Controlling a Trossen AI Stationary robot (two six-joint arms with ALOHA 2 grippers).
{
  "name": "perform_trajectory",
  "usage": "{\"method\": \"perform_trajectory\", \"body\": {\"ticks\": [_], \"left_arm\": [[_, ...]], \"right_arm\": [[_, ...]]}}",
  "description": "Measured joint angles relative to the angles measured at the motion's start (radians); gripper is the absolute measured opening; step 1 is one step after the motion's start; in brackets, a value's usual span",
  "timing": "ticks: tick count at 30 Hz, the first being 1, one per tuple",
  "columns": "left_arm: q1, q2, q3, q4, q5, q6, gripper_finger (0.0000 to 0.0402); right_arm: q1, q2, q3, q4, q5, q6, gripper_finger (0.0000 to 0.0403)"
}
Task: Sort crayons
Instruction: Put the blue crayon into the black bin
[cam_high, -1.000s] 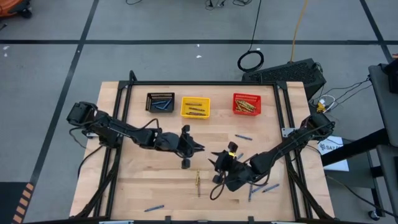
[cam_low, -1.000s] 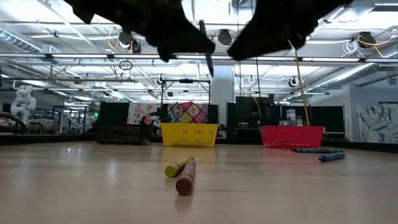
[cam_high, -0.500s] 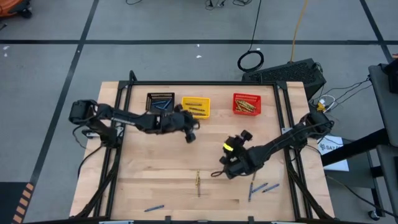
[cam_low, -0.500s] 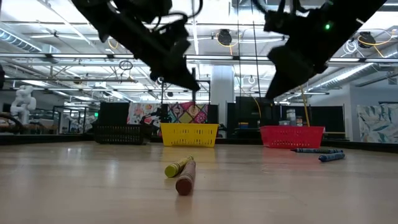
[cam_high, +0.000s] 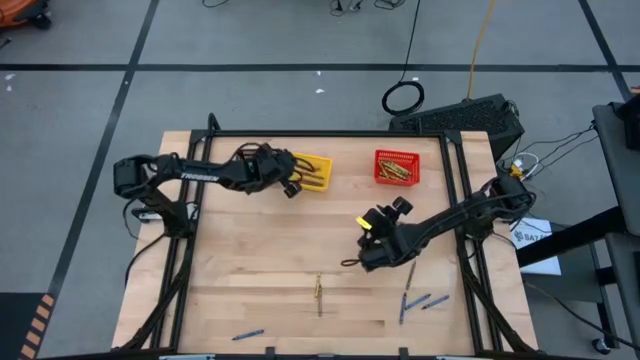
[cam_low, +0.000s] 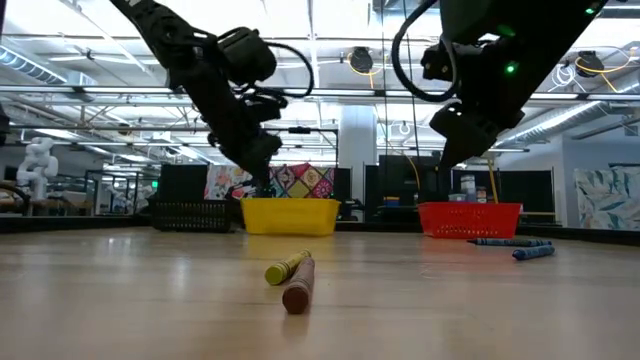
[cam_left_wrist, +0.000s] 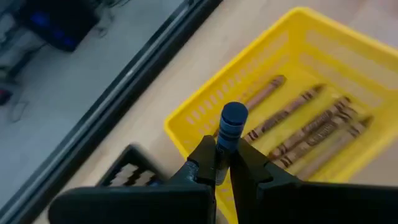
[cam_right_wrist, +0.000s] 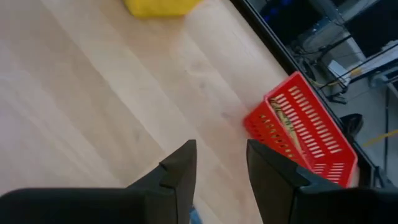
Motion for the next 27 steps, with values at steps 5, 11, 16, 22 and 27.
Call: {"method": "perform_trajectory", "body": {"ticks": [5, 11, 16, 22, 27], "left_arm": [[0.035, -0.050, 0.000, -0.025, -0.003, 0.009, 0.0018], [0.044, -0.175, 0.019, -0.121, 0.025, 0.070, 0.0018], [0.085, -0.259, 0.024, -0.262, 0.011, 0.075, 0.0018], [0.173, -0.265, 0.024, -0.373, 0.053, 0.118, 0.0018], [0.218, -0.249, 0.024, -0.363, 0.108, 0.138, 0.0018]], "right_arm": [[-0.040, 0.000, -0.018, 0.013, 0.001, -0.030, 0.0128], [-0.089, 0.000, -0.087, 0.014, -0.009, 0.039, 0.0128], [-0.116, 0.000, -0.147, 0.034, -0.055, 0.058, 0.0128], [-0.150, 0.001, -0.179, 0.049, -0.055, 0.034, 0.0128], [-0.184, 0.001, -0.179, 0.052, -0.055, -0.029, 0.0128]]}}
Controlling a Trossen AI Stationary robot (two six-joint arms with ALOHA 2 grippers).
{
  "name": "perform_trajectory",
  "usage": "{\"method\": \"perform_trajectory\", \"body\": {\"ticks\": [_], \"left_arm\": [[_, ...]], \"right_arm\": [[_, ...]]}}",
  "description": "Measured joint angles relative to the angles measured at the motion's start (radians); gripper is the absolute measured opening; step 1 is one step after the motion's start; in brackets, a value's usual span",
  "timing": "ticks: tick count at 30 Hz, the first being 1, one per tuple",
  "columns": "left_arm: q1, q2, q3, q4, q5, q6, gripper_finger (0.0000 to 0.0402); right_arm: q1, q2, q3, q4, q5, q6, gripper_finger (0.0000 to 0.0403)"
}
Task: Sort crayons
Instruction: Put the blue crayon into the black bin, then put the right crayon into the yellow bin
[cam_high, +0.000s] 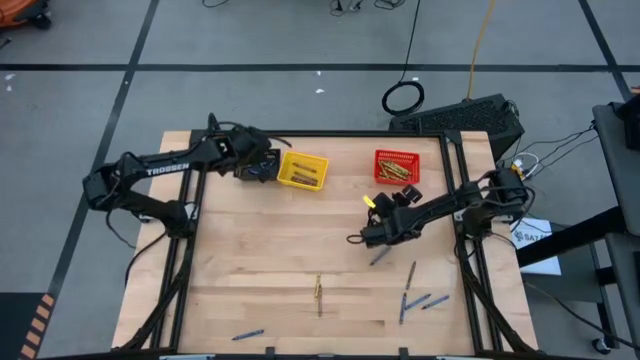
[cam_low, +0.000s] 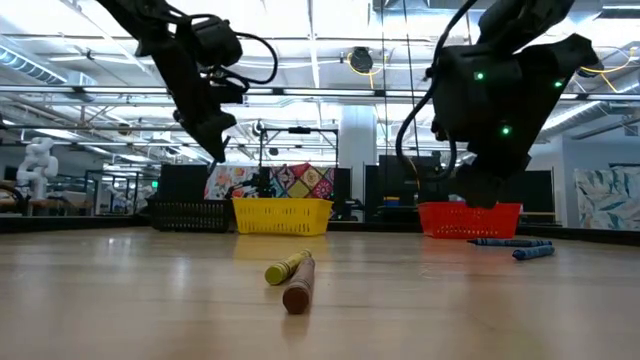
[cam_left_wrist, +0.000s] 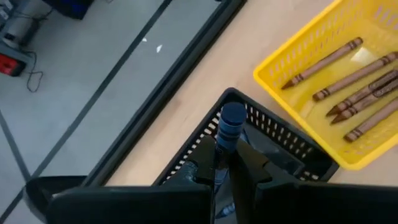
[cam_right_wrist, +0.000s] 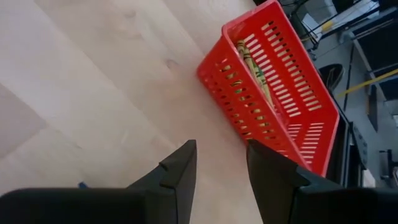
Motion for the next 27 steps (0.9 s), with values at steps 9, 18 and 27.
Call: {"method": "perform_trajectory", "body": {"ticks": [9, 18, 27], "left_arm": [[0.014, 0.003, 0.000, -0.018, 0.033, 0.023, 0.0018], [0.014, 0.003, 0.000, -0.083, 0.084, 0.016, 0.0061], [0.004, 0.003, 0.000, -0.128, 0.084, -0.060, 0.0095]], "right_arm": [[-0.061, 0.000, 0.000, 0.007, -0.007, -0.012, 0.0128], [-0.068, -0.004, 0.000, 0.012, -0.051, -0.042, 0.0128], [-0.066, -0.071, 0.001, 0.046, -0.052, -0.098, 0.0128]]}}
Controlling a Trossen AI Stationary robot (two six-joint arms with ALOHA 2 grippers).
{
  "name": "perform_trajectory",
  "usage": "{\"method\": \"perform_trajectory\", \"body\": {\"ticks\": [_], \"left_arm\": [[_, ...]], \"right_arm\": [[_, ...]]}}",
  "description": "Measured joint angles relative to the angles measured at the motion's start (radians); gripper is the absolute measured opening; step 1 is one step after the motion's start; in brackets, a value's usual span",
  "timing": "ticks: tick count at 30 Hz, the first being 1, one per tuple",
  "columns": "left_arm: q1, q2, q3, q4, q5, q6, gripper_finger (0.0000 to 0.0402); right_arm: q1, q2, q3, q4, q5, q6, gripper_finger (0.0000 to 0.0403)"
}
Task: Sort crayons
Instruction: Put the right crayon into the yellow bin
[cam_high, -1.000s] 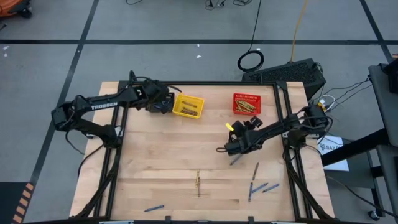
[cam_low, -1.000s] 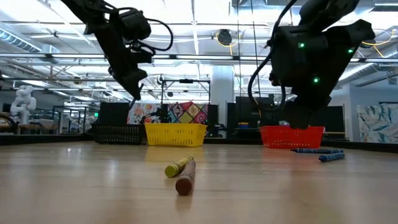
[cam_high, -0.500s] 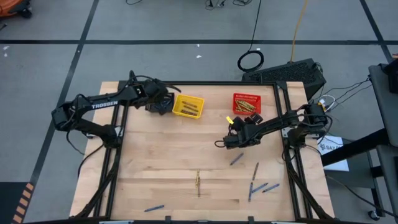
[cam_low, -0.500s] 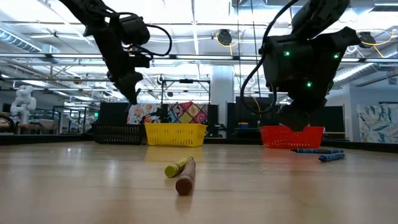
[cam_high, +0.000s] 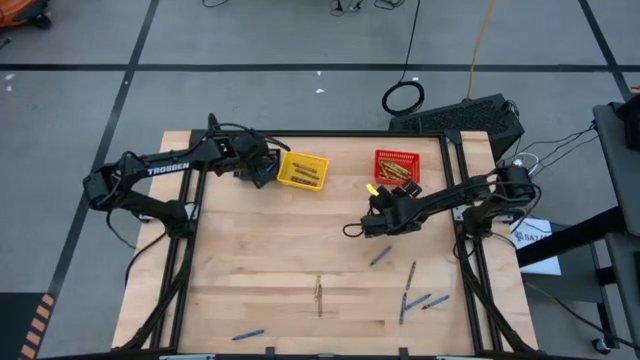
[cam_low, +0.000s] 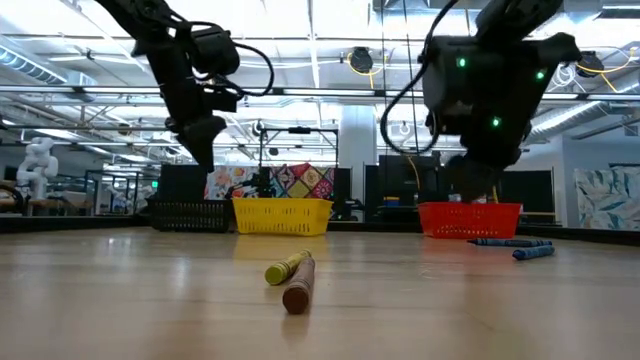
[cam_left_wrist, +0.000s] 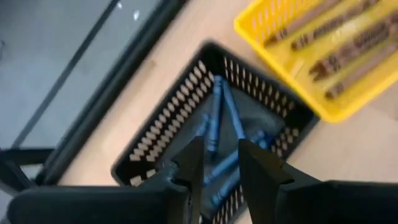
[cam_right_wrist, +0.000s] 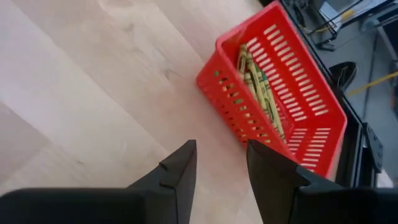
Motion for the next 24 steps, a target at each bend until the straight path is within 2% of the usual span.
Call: {"method": "perform_trajectory", "body": {"ticks": [5, 12, 20, 24], "left_arm": [[-0.035, -0.004, 0.000, -0.107, 0.001, -0.037, 0.0095], [-0.123, -0.046, 0.000, -0.209, 0.002, -0.089, 0.0095], [-0.247, -0.156, 0.000, -0.351, 0.006, -0.250, 0.0095], [-0.314, -0.185, 0.000, -0.380, 0.053, -0.326, 0.0096]], "right_arm": [[0.000, -0.085, 0.001, 0.003, -0.058, -0.015, 0.0128], [0.000, -0.183, 0.001, 0.010, -0.213, -0.025, 0.0128], [0.000, -0.219, 0.001, 0.003, -0.544, -0.214, 0.0128], [-0.003, -0.213, 0.001, 0.004, -0.659, -0.372, 0.0128]]}}
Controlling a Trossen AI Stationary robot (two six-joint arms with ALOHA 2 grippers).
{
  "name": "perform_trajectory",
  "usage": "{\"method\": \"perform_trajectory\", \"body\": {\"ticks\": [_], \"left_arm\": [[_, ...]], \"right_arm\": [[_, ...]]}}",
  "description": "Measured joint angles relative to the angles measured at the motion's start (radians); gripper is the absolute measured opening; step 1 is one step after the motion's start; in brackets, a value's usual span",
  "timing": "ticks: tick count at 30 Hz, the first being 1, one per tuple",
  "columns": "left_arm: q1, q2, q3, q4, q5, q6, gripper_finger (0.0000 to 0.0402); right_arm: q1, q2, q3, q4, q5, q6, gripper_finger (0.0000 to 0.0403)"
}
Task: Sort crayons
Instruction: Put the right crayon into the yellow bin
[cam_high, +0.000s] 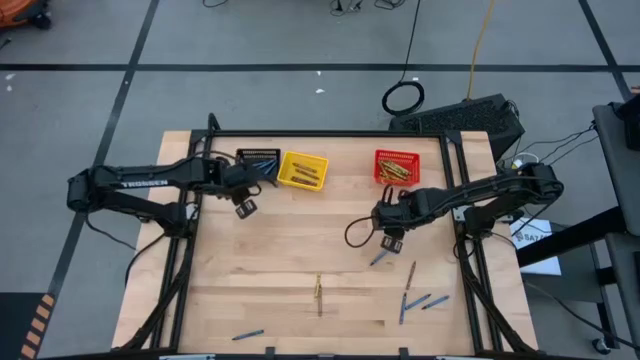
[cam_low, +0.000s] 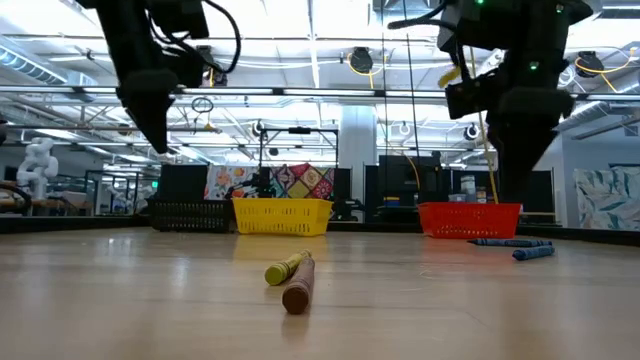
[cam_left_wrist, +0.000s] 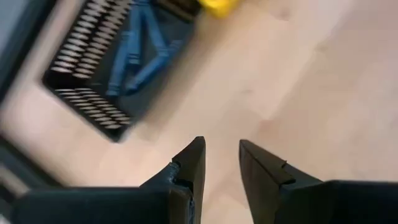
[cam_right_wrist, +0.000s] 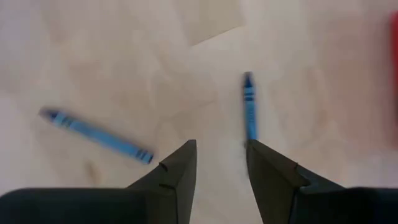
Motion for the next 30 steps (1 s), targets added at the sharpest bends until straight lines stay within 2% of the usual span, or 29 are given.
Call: {"method": "perform_trajectory", "body": {"ticks": [4, 8, 11, 20, 30], "left_arm": [[-0.068, -0.003, 0.000, 0.002, 0.025, -0.020, 0.0096], [-0.124, 0.003, 0.000, 0.002, 0.025, -0.020, 0.0096], [-0.154, 0.002, 0.000, 0.002, 0.025, -0.020, 0.0096], [-0.256, 0.002, 0.000, 0.001, 0.027, -0.102, 0.0096], [-0.379, 0.002, 0.000, 0.004, 0.028, -0.255, 0.0096]], "right_arm": [[-0.025, 0.000, 0.000, 0.003, -0.102, -0.048, 0.0128], [-0.015, 0.000, 0.000, 0.007, -0.241, 0.080, 0.0128], [0.022, 0.000, 0.000, 0.057, -0.304, 0.163, 0.0128], [0.125, 0.000, 0.000, 0.455, -0.336, 0.182, 0.0128], [0.155, 0.017, 0.000, 0.572, -0.333, 0.119, 0.0128]]}}
